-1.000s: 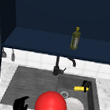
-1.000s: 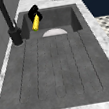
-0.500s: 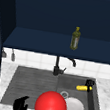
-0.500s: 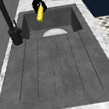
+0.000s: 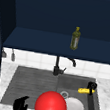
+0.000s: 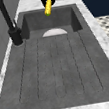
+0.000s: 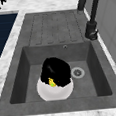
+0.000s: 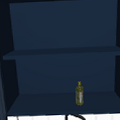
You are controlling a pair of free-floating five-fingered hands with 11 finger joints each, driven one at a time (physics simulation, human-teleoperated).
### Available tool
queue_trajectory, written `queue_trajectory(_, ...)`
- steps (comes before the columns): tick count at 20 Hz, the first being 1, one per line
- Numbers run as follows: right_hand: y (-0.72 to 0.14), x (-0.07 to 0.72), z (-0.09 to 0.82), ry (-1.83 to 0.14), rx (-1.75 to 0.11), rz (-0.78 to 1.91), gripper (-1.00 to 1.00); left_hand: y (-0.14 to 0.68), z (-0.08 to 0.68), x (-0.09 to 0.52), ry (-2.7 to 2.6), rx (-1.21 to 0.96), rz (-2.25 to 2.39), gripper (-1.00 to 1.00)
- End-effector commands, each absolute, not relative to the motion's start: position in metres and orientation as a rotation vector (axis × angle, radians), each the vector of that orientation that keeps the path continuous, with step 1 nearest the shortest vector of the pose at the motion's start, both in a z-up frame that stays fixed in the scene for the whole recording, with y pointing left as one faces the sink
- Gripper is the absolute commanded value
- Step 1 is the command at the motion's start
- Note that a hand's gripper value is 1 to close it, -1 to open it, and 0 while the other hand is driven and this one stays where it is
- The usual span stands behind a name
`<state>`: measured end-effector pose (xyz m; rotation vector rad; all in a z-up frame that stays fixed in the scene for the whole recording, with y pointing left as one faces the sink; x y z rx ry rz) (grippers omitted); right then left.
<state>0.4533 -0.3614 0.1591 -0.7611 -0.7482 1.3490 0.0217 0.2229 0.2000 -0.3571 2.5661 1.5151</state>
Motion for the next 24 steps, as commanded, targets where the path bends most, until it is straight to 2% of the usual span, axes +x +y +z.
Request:
queue_trajectory(1,-0.363,0.430,0.186,-0.799,-0.759,1.298,1.00,0.223,0.200,0.022,2.566,-0.357,1.515,0.00)
queue_trajectory(24,-0.470,0.331,0.298,-0.806,-0.733,1.310,1.00,0.223,0.200,0.022,2.566,-0.357,1.515,0.00)
